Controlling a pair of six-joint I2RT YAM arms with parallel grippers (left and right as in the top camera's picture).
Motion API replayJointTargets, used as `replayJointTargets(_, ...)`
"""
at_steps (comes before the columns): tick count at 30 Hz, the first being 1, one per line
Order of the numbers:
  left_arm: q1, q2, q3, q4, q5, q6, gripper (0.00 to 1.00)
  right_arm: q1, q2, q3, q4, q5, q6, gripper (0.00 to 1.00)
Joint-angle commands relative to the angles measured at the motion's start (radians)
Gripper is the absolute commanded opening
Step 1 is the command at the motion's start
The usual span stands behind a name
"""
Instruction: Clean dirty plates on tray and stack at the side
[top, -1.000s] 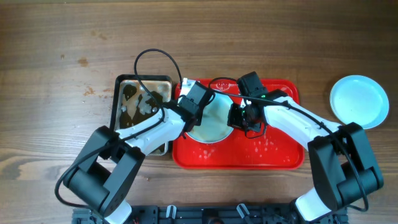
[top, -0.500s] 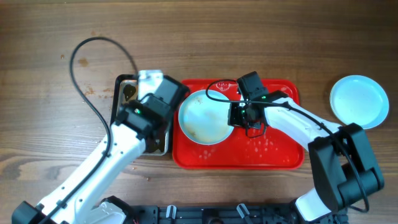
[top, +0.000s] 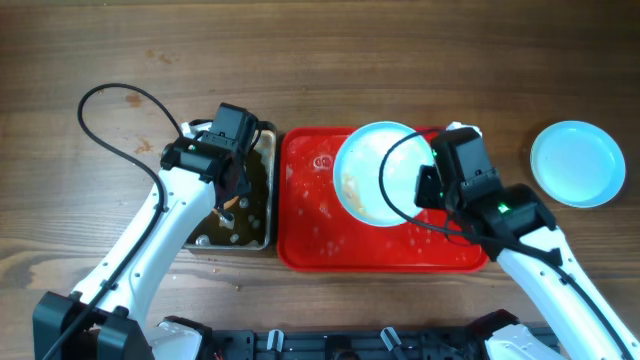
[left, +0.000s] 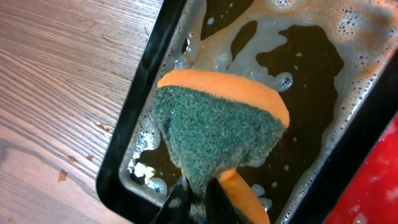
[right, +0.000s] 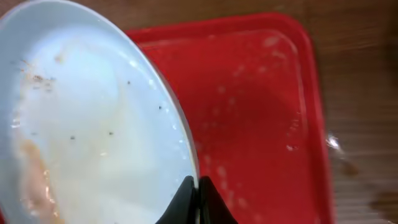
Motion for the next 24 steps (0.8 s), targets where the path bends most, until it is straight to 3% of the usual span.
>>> replayJointTargets(1, 0.005, 0.012, -0.007, 0.003, 0.009, -0.017, 0.04, -0.003, 0.004, 0.003, -0.107, 0.000, -0.026, 0.05)
replayJointTargets(3, 0.005, 0.015, -0.007, 0.004, 0.009, -0.017, 0.04, -0.003, 0.028, 0.002, -0.246, -0.076, 0.066, 0.05)
replayJointTargets(6, 0.005, 0.015, -0.007, 0.003, 0.009, -0.017, 0.04, -0.003, 0.040, 0.002, -0.307, -0.246, 0.085, 0.05)
replayJointTargets(10, 0.005, 0.015, -0.007, 0.003, 0.024, -0.016, 0.04, -0.003, 0.040, 0.002, -0.215, -0.655, -0.023, 0.05)
replayJointTargets(12, 0.005, 0.015, -0.007, 0.003, 0.024, -0.016, 0.04, -0.003, 0.040, 0.002, -0.194, -0.726, -0.016, 0.05)
replayJointTargets(22, 0.005, 0.015, -0.007, -0.010, 0.027, -0.016, 0.04, -0.003, 0.040, 0.002, 0.095, -0.736, 0.132, 0.05)
replayJointTargets(24, 0.005, 0.015, -0.007, -0.012, 0.027, -0.016, 0.04, -0.003, 0.040, 0.002, 0.120, -0.664, 0.169, 0.04)
